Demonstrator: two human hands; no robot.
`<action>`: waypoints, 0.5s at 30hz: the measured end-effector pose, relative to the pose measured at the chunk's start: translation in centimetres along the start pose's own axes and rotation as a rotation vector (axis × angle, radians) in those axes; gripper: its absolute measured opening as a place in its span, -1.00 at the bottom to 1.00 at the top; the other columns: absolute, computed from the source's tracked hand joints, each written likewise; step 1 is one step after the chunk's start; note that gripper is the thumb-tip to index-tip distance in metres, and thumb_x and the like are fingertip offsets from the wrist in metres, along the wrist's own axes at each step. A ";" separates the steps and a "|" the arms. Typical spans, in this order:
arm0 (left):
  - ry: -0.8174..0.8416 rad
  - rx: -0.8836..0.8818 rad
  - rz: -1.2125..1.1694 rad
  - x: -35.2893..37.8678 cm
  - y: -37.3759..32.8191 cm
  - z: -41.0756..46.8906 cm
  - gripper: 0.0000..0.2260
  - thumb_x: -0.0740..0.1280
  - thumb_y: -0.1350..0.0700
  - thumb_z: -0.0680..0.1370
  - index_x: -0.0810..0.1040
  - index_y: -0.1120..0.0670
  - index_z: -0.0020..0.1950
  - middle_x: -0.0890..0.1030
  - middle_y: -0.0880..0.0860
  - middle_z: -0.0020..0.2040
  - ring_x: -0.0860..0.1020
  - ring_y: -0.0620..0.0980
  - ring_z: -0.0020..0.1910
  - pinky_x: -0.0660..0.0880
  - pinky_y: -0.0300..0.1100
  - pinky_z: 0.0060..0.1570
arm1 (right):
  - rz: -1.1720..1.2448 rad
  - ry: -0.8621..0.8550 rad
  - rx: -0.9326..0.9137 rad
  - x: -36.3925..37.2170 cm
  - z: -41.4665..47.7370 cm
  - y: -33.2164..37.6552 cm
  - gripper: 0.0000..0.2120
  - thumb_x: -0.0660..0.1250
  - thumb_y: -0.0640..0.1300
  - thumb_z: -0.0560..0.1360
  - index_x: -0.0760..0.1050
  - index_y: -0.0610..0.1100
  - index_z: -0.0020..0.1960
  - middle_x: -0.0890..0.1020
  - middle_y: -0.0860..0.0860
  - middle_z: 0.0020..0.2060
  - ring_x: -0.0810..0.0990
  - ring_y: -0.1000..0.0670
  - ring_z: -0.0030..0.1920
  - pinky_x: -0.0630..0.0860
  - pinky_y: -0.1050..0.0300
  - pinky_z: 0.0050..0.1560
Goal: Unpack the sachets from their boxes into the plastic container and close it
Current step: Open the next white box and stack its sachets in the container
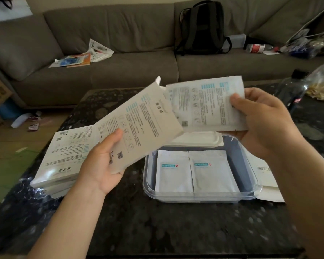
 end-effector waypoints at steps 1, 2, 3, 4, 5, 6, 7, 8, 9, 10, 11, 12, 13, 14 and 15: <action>-0.012 0.006 -0.043 0.0 -0.2 -0.1 -0.58 0.43 0.04 0.49 0.61 -0.05 0.36 0.74 0.02 0.20 0.72 -0.02 0.14 0.68 -0.14 -0.12 | 0.044 -0.019 -0.004 -0.4 0.2 0.1 -0.90 0.27 -0.13 0.64 0.52 -0.13 0.10 0.73 -0.02 -0.03 0.74 -0.04 -0.04 0.68 -0.05 -0.15; -0.022 0.013 -0.080 0.1 -0.3 -0.2 -0.58 0.44 0.03 0.48 0.62 -0.04 0.35 0.74 0.01 0.19 0.74 -0.04 0.09 0.68 -0.19 -0.19 | 0.084 -0.035 -0.006 -0.7 0.3 0.1 -0.90 0.27 -0.14 0.65 0.52 -0.14 0.08 0.74 -0.03 -0.02 0.74 -0.06 -0.02 0.68 -0.07 -0.11; -0.034 0.022 -0.105 0.1 -0.4 -0.2 -0.59 0.44 0.03 0.49 0.62 -0.04 0.35 0.74 0.00 0.18 0.74 -0.06 0.06 0.68 -0.21 -0.22 | 0.114 -0.047 -0.002 -1.0 0.4 0.2 -0.91 0.26 -0.15 0.65 0.52 -0.14 0.06 0.74 -0.04 -0.02 0.74 -0.07 -0.01 0.68 -0.09 -0.08; -0.043 0.032 -0.119 0.1 -0.5 -0.3 -0.60 0.44 0.02 0.50 0.62 -0.04 0.35 0.75 0.00 0.17 0.75 -0.06 0.05 0.67 -0.21 -0.23 | 0.131 -0.056 0.005 -1.2 0.4 0.1 -0.91 0.26 -0.15 0.65 0.52 -0.14 0.05 0.74 -0.05 -0.02 0.74 -0.07 0.00 0.68 -0.10 -0.06; -0.052 0.042 -0.130 0.0 -0.6 -0.3 -0.62 0.44 0.02 0.52 0.62 -0.04 0.34 0.75 0.00 0.16 0.75 -0.07 0.04 0.67 -0.21 -0.23 | 0.138 -0.061 0.015 -1.3 0.5 0.1 -0.91 0.26 -0.16 0.65 0.53 -0.14 0.07 0.74 -0.04 -0.03 0.74 -0.06 -0.01 0.68 -0.09 -0.06; -0.061 0.052 -0.144 0.0 -0.6 -0.3 -0.65 0.43 0.02 0.53 0.62 -0.04 0.31 0.75 -0.01 0.15 0.75 -0.07 0.03 0.67 -0.21 -0.22 | 0.138 -0.066 0.022 -1.5 0.6 0.0 -0.90 0.26 -0.16 0.65 0.53 -0.14 0.09 0.75 -0.03 -0.03 0.74 -0.05 -0.01 0.68 -0.08 -0.07; -0.071 0.057 -0.163 0.0 -0.7 -0.4 -0.68 0.42 0.02 0.54 0.63 -0.03 0.29 0.76 -0.01 0.14 0.75 -0.08 0.02 0.67 -0.22 -0.23 | 0.136 -0.070 0.027 -1.6 0.6 -0.1 -0.88 0.26 -0.17 0.65 0.53 -0.15 0.13 0.75 -0.03 -0.04 0.74 -0.05 -0.01 0.68 -0.07 -0.08; -0.078 0.058 -0.187 0.0 -0.7 -0.4 -0.69 0.42 0.02 0.54 0.63 -0.03 0.29 0.76 -0.02 0.14 0.75 -0.08 0.02 0.67 -0.22 -0.23 | 0.133 -0.073 0.028 -1.7 0.6 -0.2 -0.86 0.26 -0.19 0.64 0.54 -0.15 0.16 0.75 -0.02 -0.04 0.74 -0.05 -0.01 0.69 -0.06 -0.11; -0.082 0.058 -0.215 0.1 -0.7 -0.5 -0.67 0.42 0.01 0.55 0.62 -0.03 0.31 0.75 -0.02 0.14 0.75 -0.09 0.04 0.67 -0.23 -0.23 | 0.127 -0.067 0.026 -1.8 0.6 -0.2 -0.83 0.26 -0.21 0.64 0.55 -0.13 0.19 0.75 -0.01 -0.04 0.74 -0.05 -0.01 0.69 -0.04 -0.13; -0.085 0.060 -0.244 0.0 -0.7 -0.5 -0.65 0.43 0.01 0.55 0.60 -0.02 0.34 0.75 -0.03 0.15 0.74 -0.09 0.05 0.67 -0.23 -0.23 | 0.120 -0.053 0.020 -1.8 0.6 -0.2 -0.77 0.26 -0.24 0.63 0.55 -0.08 0.24 0.74 -0.01 -0.02 0.74 -0.05 -0.01 0.68 -0.03 -0.15; -0.083 0.062 -0.269 0.1 -0.8 -0.6 -0.63 0.42 0.01 0.55 0.59 -0.02 0.36 0.75 -0.03 0.15 0.74 -0.09 0.05 0.66 -0.24 -0.24 | 0.109 -0.035 0.013 -1.9 0.7 -0.2 -0.69 0.26 -0.27 0.62 0.53 0.00 0.30 0.73 -0.01 0.00 0.74 -0.04 -0.02 0.68 -0.02 -0.16; -0.082 0.066 -0.284 0.0 -0.8 -0.6 -0.63 0.42 0.01 0.56 0.58 -0.03 0.36 0.75 -0.03 0.14 0.75 -0.09 0.04 0.66 -0.24 -0.26 | 0.082 -0.026 0.008 -2.0 0.7 -0.3 -0.61 0.26 -0.28 0.62 0.51 0.10 0.33 0.70 0.00 0.02 0.74 -0.04 -0.03 0.69 -0.02 -0.16; -0.078 0.068 -0.291 0.1 -0.8 -0.6 -0.64 0.41 0.00 0.56 0.57 -0.03 0.37 0.76 -0.02 0.13 0.75 -0.08 0.04 0.66 -0.25 -0.27 | 0.037 -0.017 0.004 -2.0 0.7 -0.3 -0.59 0.26 -0.29 0.62 0.53 0.15 0.31 0.68 0.01 0.04 0.74 -0.05 -0.02 0.69 -0.01 -0.16; -0.076 0.072 -0.293 0.1 -0.8 -0.7 -0.64 0.40 0.00 0.57 0.57 -0.03 0.37 0.76 -0.02 0.12 0.75 -0.08 0.03 0.65 -0.24 -0.27 | -0.014 0.006 -0.005 -1.9 0.6 -0.2 -0.62 0.25 -0.29 0.62 0.59 0.14 0.23 0.68 0.01 0.06 0.73 -0.08 0.02 0.68 0.02 -0.16; -0.072 0.074 -0.293 0.1 -0.8 -0.7 -0.66 0.40 0.01 0.59 0.57 -0.03 0.36 0.76 -0.02 0.11 0.75 -0.08 0.03 0.66 -0.24 -0.27 | -0.054 0.046 -0.009 -1.8 0.5 -0.1 -0.67 0.23 -0.30 0.62 0.66 0.05 0.11 0.69 0.00 0.08 0.71 -0.12 0.07 0.67 0.06 -0.16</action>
Point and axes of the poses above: each hand's wrist, its own z-axis towards the middle knuckle, its own x-axis out of the palm, y = z × x, the point moved 3 cm from there along z, towards the middle knuckle
